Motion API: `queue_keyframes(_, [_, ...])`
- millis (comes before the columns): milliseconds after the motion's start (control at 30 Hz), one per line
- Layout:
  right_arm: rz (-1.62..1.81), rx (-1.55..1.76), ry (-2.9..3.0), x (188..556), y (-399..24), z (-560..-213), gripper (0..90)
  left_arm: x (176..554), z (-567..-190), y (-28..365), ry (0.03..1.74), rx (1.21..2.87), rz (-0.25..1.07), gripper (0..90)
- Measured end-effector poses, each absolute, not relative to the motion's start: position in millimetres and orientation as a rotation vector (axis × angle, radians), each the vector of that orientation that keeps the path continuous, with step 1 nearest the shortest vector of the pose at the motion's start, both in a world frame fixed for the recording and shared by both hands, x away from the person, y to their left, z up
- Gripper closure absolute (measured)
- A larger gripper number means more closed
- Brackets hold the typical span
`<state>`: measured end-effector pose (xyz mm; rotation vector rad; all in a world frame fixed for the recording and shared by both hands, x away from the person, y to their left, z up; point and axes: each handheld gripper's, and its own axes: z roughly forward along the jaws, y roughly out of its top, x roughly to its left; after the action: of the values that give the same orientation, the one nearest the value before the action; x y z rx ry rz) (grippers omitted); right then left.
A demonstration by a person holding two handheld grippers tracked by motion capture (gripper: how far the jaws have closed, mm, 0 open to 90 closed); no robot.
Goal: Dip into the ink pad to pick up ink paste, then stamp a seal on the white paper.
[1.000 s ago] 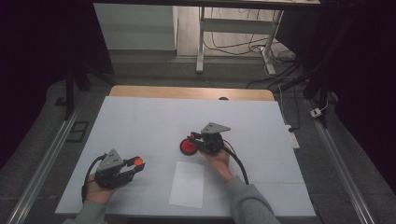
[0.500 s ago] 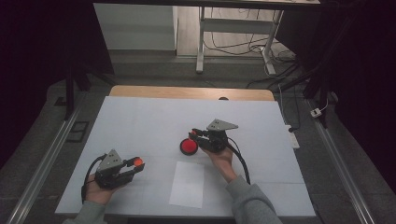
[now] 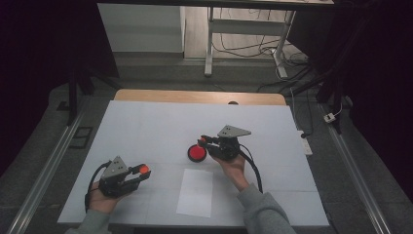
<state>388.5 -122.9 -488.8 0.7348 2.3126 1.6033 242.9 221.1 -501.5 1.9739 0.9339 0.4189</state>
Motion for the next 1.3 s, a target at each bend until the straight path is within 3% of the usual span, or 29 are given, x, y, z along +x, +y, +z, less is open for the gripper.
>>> queue_keyframes(1300, [1.621,0.674,2.333,358,-147,-481,72.4,243,-503,220,0.933,1.984,0.411,64.6])
